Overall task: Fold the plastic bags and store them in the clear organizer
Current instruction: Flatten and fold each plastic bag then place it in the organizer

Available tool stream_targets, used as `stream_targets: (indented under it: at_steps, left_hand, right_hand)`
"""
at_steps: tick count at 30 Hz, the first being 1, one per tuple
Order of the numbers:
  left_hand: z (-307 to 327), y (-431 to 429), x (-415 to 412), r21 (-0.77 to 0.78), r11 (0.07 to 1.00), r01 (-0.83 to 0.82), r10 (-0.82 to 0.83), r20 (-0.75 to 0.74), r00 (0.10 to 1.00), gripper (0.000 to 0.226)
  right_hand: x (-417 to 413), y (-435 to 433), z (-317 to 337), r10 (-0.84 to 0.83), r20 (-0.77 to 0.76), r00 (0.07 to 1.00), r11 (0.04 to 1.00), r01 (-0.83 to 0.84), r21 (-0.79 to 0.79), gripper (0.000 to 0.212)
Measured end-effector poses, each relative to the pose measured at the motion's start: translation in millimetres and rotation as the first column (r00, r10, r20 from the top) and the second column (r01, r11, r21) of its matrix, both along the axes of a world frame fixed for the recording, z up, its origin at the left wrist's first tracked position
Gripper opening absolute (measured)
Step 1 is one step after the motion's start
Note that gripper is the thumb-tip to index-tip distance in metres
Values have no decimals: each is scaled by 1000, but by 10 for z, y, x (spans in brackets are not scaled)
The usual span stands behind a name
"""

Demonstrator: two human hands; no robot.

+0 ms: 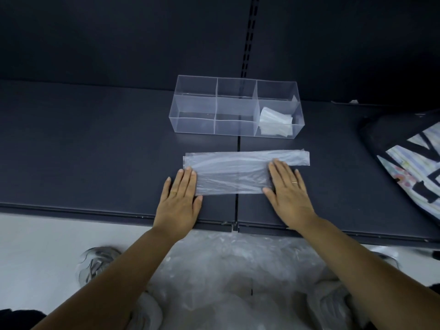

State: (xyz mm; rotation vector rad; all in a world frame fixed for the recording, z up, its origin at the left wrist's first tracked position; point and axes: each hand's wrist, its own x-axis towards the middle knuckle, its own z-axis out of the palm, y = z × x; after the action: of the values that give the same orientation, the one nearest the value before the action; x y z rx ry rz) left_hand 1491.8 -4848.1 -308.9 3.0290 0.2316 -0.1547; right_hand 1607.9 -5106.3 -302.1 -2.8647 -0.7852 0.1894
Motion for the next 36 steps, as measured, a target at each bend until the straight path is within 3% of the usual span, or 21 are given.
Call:
stream_targets:
  at_steps: [4, 8, 12, 16, 18, 19, 22, 24, 26, 28, 29, 31, 33, 34, 36]
  left_hand:
    - [118, -24, 27, -66, 996, 65, -64, 18, 998, 64]
    - [206, -320, 174, -134, 942, 308, -305, 39, 951, 75]
    - [164, -528, 322, -167, 949, 268, -262, 57, 963, 73]
    - [225, -544, 390, -138, 964, 228, -202, 180, 963, 48]
    - [279, -563, 371, -122, 960, 253, -215, 257, 942, 44]
    - [291, -576, 352, -93, 959, 267, -233, 279, 932, 45]
    - [341, -637, 269, -34, 963, 266, -248, 269, 931, 37]
    - [374, -680, 233, -34, 965, 261, -244, 254, 936, 29]
    - [427, -675, 233, -14, 968, 251, -241, 228, 943, 22]
    - [424, -559, 253, -58, 978, 199, -189, 141, 972, 5]
    - [420, -460, 259, -163, 979, 123, -103, 129, 986, 15]
    - [443, -229, 259, -485, 870, -90, 136, 61, 989, 19]
    - [469, 7, 277, -703, 663, -257, 317, -47, 947, 15]
    - [461, 106, 288, -738, 598, -313, 374, -89, 923, 16]
    - [454, 213, 287, -733, 559, -389, 441, -135, 887, 20]
  right_hand:
    - [-60, -101, 119, -35, 90, 995, 976, 14, 216, 37]
    - [-73, -1, 187, -43, 59, 997, 969, 27, 246, 4]
    - [-19, 77, 253, -51, -90, 995, 974, 69, 216, 8]
    - [3, -58, 444, -13, -344, 939, 942, 127, 311, 13]
    - [-11, -140, 512, 4, -343, 939, 941, 113, 319, 7]
    - [-33, -165, 545, -4, -305, 952, 942, 107, 319, 13]
    - [-149, -118, 607, 64, -250, 966, 970, -2, 243, 86]
    - [-227, -4, 551, 163, -204, 965, 980, -136, 143, 93]
    - [-249, 73, 424, 153, -133, 979, 981, -134, 142, 63]
    - [-193, 88, 359, -3, -207, 978, 932, 78, 354, 22]
    - [-144, 76, 351, -77, -314, 946, 865, 220, 451, 8]
    - [-12, 49, 350, -149, -498, 855, 738, 431, 519, 9]
    - [87, 52, 338, -190, -595, 781, 670, 546, 503, 13]
    - [120, 72, 327, -220, -612, 760, 652, 581, 487, 13]
    - [168, 114, 287, -275, -603, 749, 638, 611, 469, 19]
